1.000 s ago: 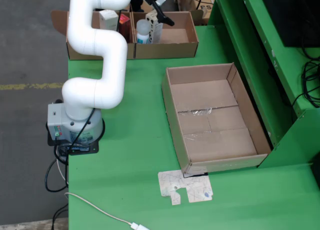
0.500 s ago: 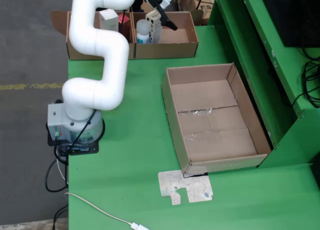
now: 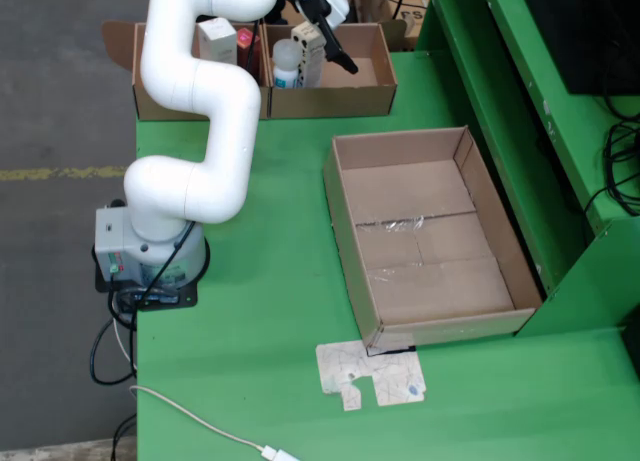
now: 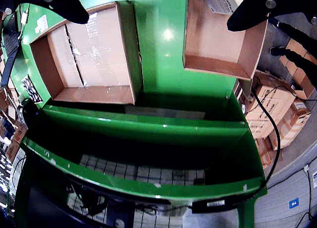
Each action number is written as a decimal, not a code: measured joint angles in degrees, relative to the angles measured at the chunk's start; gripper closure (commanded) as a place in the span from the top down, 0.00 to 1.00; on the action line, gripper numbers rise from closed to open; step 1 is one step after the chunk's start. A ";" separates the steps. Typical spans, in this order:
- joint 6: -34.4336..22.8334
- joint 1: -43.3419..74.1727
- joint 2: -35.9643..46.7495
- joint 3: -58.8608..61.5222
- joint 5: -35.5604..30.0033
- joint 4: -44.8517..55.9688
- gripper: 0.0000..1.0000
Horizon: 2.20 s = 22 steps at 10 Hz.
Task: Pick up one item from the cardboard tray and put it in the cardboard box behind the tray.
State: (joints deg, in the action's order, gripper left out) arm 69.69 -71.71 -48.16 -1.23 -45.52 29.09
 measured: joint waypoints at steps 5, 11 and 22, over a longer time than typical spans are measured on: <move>0.62 2.37 4.31 0.00 -1.58 7.56 1.00; -1.76 8.70 3.60 7.29 -5.10 19.07 1.00; -18.81 18.80 -6.68 36.64 -12.13 28.39 1.00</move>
State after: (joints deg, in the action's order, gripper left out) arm 50.88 -52.91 -54.84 35.41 -57.65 57.48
